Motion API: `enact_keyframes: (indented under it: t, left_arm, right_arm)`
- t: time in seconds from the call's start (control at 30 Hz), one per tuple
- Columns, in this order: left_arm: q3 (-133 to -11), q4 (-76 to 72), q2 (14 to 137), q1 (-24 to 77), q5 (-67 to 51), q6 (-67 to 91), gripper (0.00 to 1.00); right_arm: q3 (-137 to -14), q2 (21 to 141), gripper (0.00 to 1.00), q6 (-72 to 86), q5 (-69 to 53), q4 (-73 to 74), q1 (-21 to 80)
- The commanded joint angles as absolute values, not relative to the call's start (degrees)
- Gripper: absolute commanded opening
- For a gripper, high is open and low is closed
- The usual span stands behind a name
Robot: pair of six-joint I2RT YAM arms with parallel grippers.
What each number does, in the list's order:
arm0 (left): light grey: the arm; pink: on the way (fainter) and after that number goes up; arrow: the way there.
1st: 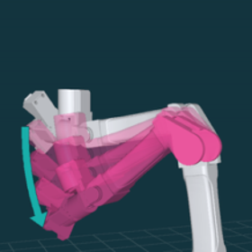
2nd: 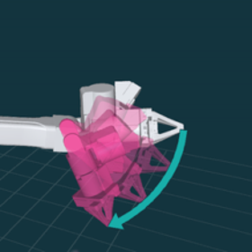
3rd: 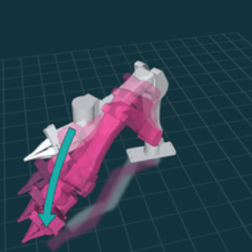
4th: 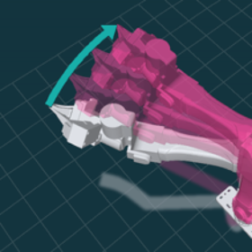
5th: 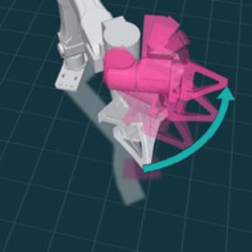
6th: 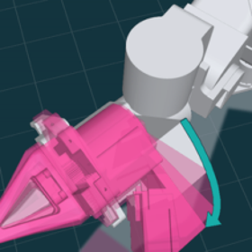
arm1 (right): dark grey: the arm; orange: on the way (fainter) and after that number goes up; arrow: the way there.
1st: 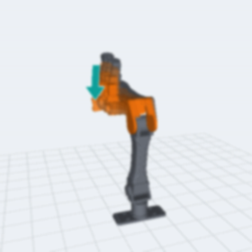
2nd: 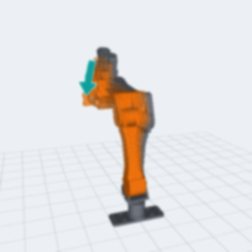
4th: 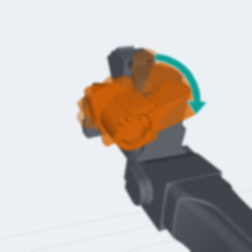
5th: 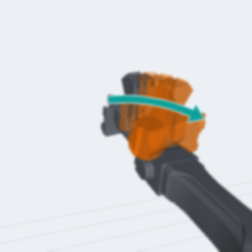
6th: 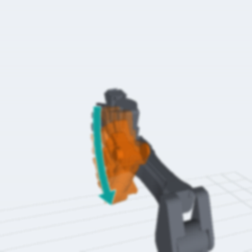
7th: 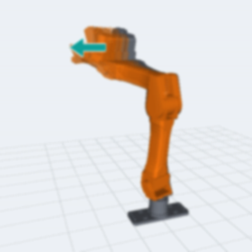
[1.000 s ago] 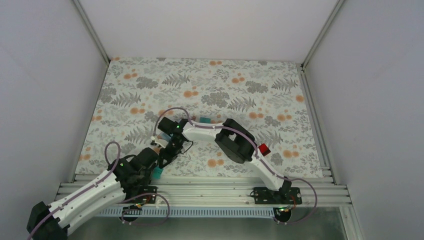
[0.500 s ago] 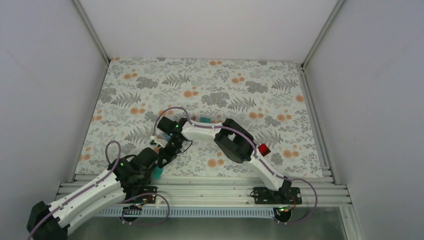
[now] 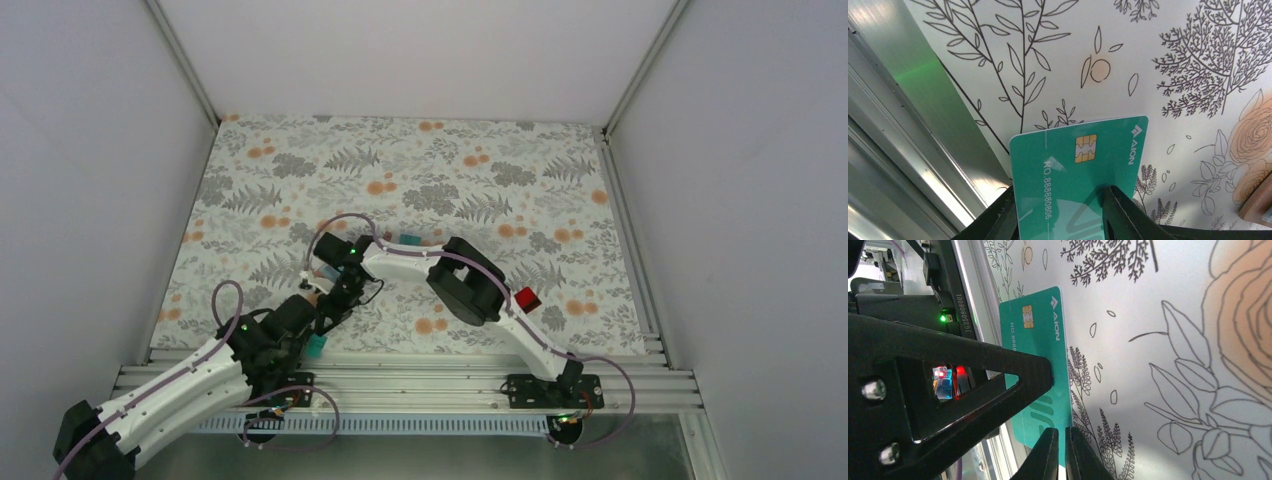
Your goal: Put the credit cards into the card holder
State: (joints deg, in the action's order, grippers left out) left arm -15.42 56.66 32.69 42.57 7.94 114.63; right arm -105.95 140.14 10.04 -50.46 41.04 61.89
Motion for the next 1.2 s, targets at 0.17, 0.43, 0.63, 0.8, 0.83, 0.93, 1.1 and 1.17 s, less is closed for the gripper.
enact_keyframes:
  t: [0.17,0.43,0.63,0.8,0.83,0.93,1.1,1.17]
  left_arm:
    - [-27.5,59.1,32.8,42.4,15.9,111.1,0.29]
    - [-29.4,59.5,32.8,42.4,15.7,110.1,0.29]
    - [-27.5,59.1,33.3,42.3,14.5,110.1,0.29]
    - [-23.8,60.4,31.2,42.4,11.4,111.6,0.35]
    - [-23.5,61.0,30.8,42.4,11.3,111.8,0.37]
    - [-22.1,61.5,30.6,42.3,11.7,111.5,0.41]
    - [-18.3,58.5,33.5,42.4,9.9,111.3,0.30]
    - [-17.4,57.4,33.7,42.4,9.2,111.6,0.26]
  right_arm:
    - [-106.9,143.7,0.06,10.7,-49.0,42.1,62.7]
    - [-107.0,143.8,0.06,10.8,-49.1,42.1,62.7]
    - [-107.7,144.3,0.05,10.9,-49.1,42.4,62.7]
    - [-108.1,144.8,0.05,11.2,-49.4,42.3,62.7]
    - [-108.1,144.8,0.05,11.3,-49.5,42.2,62.7]
    - [-107.8,144.9,0.05,11.7,-49.7,41.7,62.6]
    - [-107.4,144.7,0.05,12.7,-49.4,41.0,62.4]
    - [-106.7,144.2,0.04,13.1,-49.0,40.6,62.1]
